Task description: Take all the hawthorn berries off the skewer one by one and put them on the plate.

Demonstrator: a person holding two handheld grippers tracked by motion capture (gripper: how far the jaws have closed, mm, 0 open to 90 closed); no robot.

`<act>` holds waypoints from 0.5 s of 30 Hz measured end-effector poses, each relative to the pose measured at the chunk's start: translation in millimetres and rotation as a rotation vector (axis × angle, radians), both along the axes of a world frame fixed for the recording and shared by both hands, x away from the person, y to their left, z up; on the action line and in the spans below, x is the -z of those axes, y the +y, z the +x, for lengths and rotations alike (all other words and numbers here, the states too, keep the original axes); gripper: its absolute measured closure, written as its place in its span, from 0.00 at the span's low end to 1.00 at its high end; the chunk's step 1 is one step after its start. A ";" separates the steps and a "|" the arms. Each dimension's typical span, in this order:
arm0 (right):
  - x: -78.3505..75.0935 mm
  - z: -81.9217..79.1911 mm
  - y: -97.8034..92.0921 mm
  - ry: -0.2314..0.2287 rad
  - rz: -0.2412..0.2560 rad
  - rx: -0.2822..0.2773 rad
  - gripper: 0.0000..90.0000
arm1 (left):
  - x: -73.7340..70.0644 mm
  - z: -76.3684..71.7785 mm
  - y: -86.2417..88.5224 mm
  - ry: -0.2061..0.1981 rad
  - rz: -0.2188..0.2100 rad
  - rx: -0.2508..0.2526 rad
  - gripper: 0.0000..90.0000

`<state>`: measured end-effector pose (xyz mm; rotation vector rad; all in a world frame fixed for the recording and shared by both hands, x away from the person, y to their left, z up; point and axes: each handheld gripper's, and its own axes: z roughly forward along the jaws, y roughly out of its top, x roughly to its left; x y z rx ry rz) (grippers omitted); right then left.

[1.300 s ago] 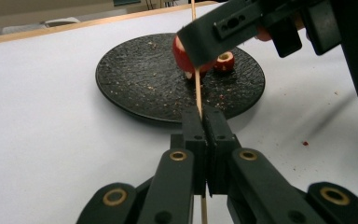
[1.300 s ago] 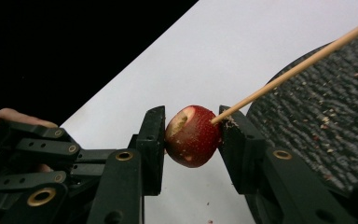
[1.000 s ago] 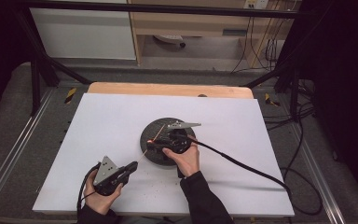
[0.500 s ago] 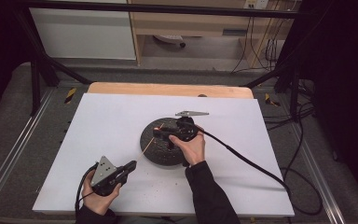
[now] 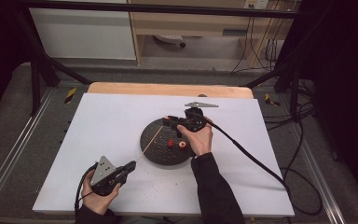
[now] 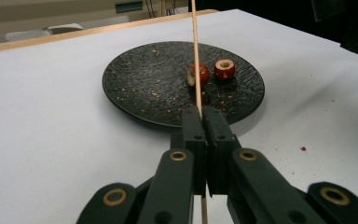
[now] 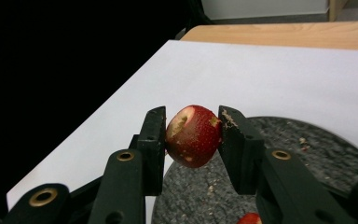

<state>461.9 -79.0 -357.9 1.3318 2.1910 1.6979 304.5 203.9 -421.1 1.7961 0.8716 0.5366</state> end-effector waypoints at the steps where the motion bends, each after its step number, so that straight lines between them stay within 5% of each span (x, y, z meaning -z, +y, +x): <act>1: -1.1 1.0 -2.0 -0.003 0.000 0.007 0.71 | 0.0 0.0 0.0 0.000 0.000 0.000 0.98; 9: -4.4 8.8 -24.4 -0.019 -0.016 0.071 0.71 | 0.4 0.8 0.8 0.003 0.002 -0.002 0.98; 15: 13.5 11.8 -36.9 -0.005 -0.041 0.094 0.71 | 1.2 2.2 1.5 0.008 0.000 -0.007 0.98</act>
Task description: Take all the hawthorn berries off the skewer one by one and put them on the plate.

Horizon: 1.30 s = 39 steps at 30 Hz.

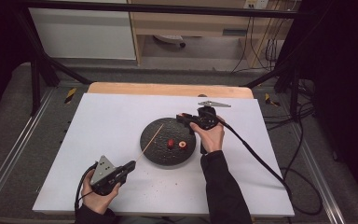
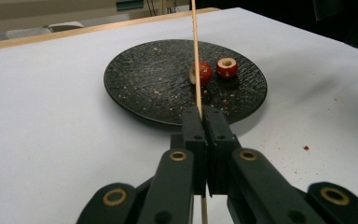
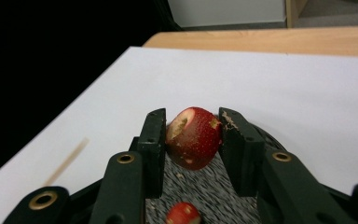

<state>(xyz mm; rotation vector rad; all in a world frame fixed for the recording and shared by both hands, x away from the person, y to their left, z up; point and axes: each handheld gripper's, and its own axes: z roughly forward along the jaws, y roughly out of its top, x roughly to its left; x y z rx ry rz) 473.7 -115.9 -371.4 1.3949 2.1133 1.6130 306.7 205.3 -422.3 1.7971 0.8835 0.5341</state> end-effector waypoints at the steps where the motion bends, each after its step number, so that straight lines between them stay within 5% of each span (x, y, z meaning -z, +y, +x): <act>1: 3.4 0.6 -1.0 0.002 -0.005 0.001 0.71 | 0.2 0.3 0.1 0.003 0.001 0.000 0.98; 8: 37.8 3.6 0.8 0.042 -0.060 -0.008 0.71 | 0.6 0.7 0.1 0.003 0.005 -0.001 0.98; 21: 77.7 5.2 16.8 0.085 -0.159 -0.037 0.71 | 0.9 0.6 -0.1 0.006 0.005 0.000 0.98; 27: 79.9 4.3 17.8 0.084 -0.171 -0.039 0.68 | 0.9 1.1 0.4 0.009 0.007 0.000 0.98; 34: 59.0 -6.2 9.8 0.029 -0.142 -0.053 0.57 | 0.7 1.9 0.4 0.013 0.004 -0.001 0.98; 39: 48.0 -23.2 -2.8 -0.022 -0.144 -0.077 0.39 | 0.5 3.5 0.3 0.020 0.006 -0.001 0.98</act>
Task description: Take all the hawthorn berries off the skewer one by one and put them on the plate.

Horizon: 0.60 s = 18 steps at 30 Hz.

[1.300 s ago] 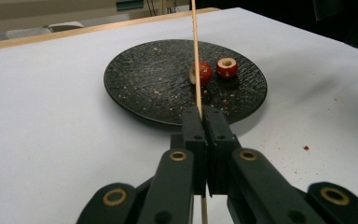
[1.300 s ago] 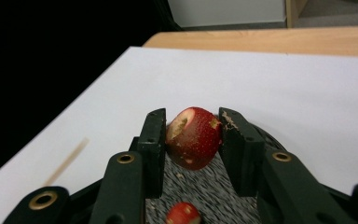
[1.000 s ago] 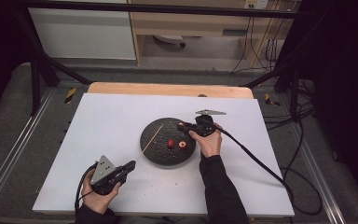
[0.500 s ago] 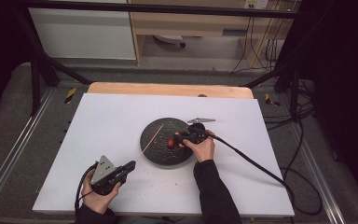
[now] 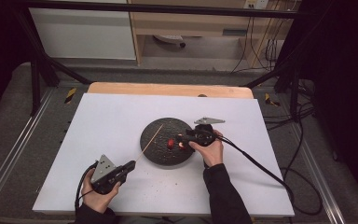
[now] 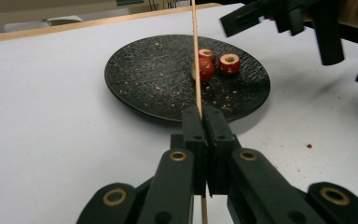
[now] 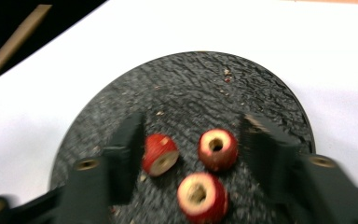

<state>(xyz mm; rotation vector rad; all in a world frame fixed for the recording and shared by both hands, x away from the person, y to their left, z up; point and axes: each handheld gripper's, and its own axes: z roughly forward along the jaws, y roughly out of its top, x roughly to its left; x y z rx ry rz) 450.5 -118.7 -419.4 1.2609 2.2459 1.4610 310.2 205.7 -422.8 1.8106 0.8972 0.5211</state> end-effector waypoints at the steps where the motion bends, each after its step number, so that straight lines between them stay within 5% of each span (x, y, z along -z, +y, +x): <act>1: -0.5 -4.5 -3.0 -0.011 0.001 -0.009 0.37 | -0.2 0.6 0.0 0.003 -0.002 -0.001 0.98; 8: 2.4 -33.4 -29.6 -0.062 -0.030 -0.049 0.11 | -1.3 6.3 -1.7 0.031 -0.001 -0.004 0.98; 12: 7.6 -42.8 -45.5 -0.085 -0.068 -0.046 0.06 | -5.6 11.2 -3.9 0.039 0.004 -0.005 0.98; 18: 19.1 -52.7 -69.2 -0.043 -0.127 -0.025 0.03 | -11.4 20.2 -8.9 0.052 -0.005 -0.013 0.98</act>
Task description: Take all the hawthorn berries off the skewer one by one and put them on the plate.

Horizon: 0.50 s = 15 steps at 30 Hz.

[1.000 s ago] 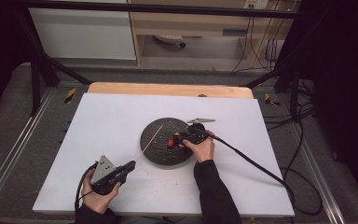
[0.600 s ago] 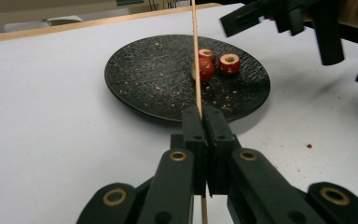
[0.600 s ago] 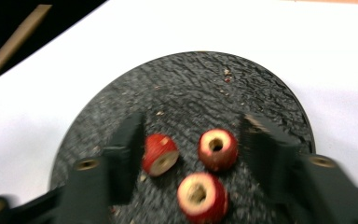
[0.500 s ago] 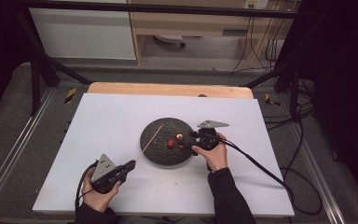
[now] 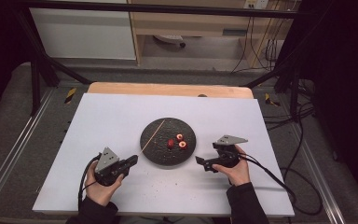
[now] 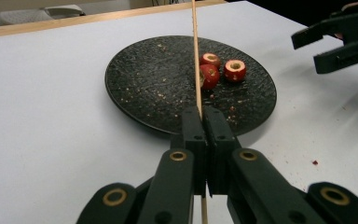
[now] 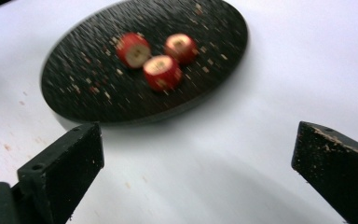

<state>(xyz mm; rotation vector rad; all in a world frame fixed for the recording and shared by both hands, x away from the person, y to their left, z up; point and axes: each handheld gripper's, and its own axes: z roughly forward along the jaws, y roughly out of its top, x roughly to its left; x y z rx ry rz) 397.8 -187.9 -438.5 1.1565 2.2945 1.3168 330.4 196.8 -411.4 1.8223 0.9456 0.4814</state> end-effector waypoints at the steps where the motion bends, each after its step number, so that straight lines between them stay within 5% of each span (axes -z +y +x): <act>1: 1.4 -1.5 -4.1 0.001 -0.003 0.005 0.03 | -1.9 3.2 -0.9 0.000 0.012 0.001 0.98; 15: 11.6 -18.0 -36.8 -0.041 -0.021 0.031 0.02 | -19.1 37.9 -24.3 0.029 0.051 -0.010 0.98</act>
